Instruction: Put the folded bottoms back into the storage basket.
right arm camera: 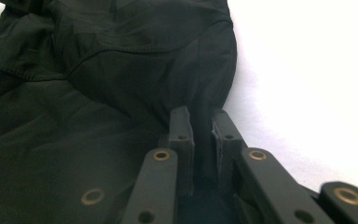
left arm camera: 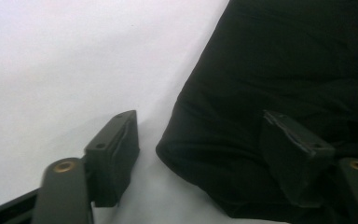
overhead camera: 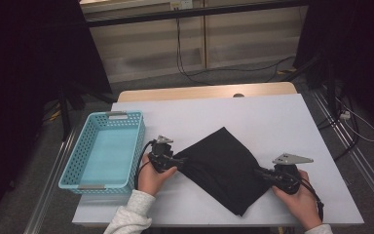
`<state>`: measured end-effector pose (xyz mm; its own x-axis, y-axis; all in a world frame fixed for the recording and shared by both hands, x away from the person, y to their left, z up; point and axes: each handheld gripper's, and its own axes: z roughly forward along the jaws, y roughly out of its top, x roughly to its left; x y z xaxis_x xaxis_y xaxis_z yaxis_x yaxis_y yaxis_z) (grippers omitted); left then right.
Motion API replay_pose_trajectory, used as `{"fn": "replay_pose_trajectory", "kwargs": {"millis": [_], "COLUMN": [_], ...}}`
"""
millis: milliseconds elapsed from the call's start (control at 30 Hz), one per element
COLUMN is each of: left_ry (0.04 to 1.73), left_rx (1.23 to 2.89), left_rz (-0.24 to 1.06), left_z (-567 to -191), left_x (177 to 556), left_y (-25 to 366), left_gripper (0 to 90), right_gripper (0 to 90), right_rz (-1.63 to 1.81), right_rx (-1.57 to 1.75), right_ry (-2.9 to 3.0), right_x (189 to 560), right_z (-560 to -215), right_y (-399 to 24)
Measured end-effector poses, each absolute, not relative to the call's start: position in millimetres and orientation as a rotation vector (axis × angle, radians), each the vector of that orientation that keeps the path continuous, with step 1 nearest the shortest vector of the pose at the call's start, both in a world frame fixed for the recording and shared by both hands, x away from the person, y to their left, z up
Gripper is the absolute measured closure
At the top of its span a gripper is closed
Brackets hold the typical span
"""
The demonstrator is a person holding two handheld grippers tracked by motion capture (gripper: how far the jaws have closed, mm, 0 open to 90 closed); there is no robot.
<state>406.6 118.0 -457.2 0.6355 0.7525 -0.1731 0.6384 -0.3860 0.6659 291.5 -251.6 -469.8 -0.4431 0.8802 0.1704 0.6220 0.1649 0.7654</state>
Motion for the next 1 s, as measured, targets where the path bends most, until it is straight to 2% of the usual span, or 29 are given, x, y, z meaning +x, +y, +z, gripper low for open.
{"fn": "replay_pose_trajectory", "kwargs": {"millis": [133, 300, 400, 667, 1000], "left_ry": [1.068, 1.091, 1.146, 1.211, 1.24], "left_rx": [2.146, 2.148, 2.157, 2.259, 2.345], "left_rz": [0.192, 0.101, 0.055, -0.06, -0.155], "left_z": [-456.9, -455.2, -452.7, -435.0, -405.4], "left_x": [402.7, 402.3, 405.3, 416.6, 428.6], "left_y": [112.7, 106.8, 102.8, 99.7, 109.3], "left_gripper": [48.3, 69.1, 77.3, 85.8, 86.8], "right_gripper": [81.2, 81.2, 81.2, 81.4, 81.7], "right_rz": [1.155, 1.152, 1.152, 1.158, 1.229], "right_rx": [1.44, 1.442, 1.44, 1.439, 1.442], "right_ry": [2.131, 2.128, 2.127, 2.129, 2.123], "right_x": [291.3, 291.0, 290.8, 291.2, 293.7], "right_z": [-469.8, -469.9, -470.0, -469.4, -462.9], "right_y": [-250.8, -250.2, -250.0, -251.1, -247.5]}}
